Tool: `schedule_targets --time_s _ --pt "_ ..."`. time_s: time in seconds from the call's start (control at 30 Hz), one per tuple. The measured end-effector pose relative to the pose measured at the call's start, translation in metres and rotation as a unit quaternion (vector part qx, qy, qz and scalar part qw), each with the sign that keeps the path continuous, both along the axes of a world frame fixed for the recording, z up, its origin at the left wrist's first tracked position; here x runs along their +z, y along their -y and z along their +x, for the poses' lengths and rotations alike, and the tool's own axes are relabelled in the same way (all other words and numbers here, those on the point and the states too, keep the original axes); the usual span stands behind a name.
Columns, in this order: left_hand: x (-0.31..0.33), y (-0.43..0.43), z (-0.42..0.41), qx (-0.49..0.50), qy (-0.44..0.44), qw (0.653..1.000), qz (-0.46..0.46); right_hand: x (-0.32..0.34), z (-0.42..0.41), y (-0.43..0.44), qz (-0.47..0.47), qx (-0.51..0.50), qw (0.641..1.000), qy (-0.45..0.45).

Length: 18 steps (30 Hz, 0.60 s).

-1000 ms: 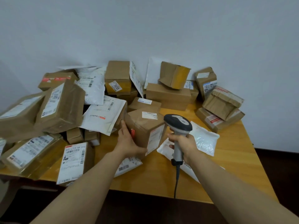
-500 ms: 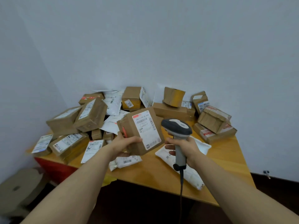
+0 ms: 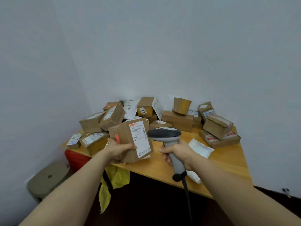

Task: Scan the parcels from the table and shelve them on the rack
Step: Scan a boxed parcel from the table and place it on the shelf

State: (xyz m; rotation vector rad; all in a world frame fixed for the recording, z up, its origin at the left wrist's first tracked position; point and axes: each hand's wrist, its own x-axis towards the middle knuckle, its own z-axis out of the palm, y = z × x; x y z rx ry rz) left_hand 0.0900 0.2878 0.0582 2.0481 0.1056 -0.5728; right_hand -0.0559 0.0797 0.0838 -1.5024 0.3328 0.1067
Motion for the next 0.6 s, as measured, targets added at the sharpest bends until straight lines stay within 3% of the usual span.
schedule_targets --time_s 0.6 --pt "0.007 -0.002 0.022 0.0 0.018 0.999 0.036 0.014 0.003 0.004 -0.028 -0.014 0.999 -0.002"
